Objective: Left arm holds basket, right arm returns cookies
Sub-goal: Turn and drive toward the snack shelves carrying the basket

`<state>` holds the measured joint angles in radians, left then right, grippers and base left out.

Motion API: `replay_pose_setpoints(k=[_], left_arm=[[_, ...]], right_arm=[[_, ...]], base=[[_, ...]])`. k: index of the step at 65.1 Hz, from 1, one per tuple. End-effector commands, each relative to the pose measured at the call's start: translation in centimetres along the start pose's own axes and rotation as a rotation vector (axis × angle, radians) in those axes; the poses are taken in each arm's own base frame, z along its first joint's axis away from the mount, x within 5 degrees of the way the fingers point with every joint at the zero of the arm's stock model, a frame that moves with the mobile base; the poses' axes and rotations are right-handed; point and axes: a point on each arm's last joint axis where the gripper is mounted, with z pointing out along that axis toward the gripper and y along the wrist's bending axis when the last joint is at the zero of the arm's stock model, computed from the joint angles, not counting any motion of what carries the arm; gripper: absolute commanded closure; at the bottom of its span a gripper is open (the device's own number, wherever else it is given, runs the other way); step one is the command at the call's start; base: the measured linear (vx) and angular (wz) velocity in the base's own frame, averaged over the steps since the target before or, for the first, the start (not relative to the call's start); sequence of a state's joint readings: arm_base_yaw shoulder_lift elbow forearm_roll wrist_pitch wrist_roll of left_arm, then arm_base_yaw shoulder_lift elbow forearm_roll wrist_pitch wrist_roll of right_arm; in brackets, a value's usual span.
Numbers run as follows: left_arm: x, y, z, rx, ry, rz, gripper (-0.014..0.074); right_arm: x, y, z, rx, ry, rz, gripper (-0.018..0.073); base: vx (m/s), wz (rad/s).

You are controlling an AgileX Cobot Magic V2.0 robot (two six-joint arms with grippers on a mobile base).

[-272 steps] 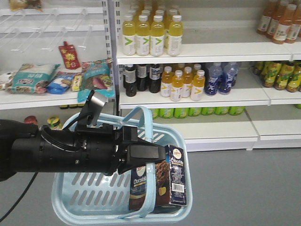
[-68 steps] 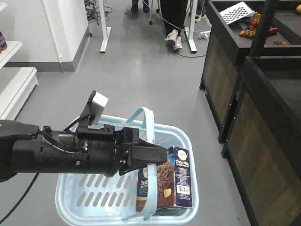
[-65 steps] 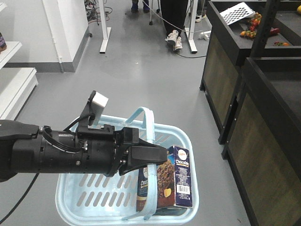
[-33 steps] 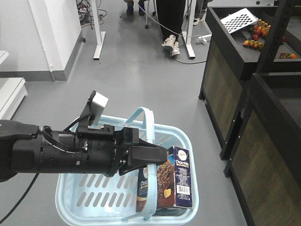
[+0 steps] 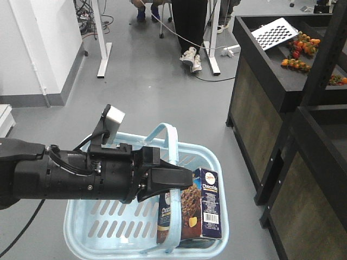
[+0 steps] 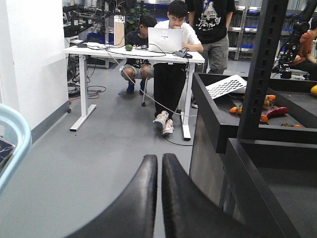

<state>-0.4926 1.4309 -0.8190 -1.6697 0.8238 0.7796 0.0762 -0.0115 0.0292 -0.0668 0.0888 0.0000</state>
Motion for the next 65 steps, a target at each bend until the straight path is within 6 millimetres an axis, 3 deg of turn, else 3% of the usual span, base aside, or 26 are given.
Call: replay_pose_setpoints(k=[1, 65], left_arm=[[-0.51, -2.87, -0.77, 0.137, -0.045, -0.003, 0.0599], [-0.51, -2.87, -0.77, 0.137, -0.045, -0.003, 0.0599]], right_arm=[[-0.17, -0.01, -0.04, 0.007, -0.070, -0.008, 0.0570], [-0.18, -0.01, -0.04, 0.007, -0.070, -0.008, 0.0570]], base=[[0.30, -0.01], [0.28, 0.07]])
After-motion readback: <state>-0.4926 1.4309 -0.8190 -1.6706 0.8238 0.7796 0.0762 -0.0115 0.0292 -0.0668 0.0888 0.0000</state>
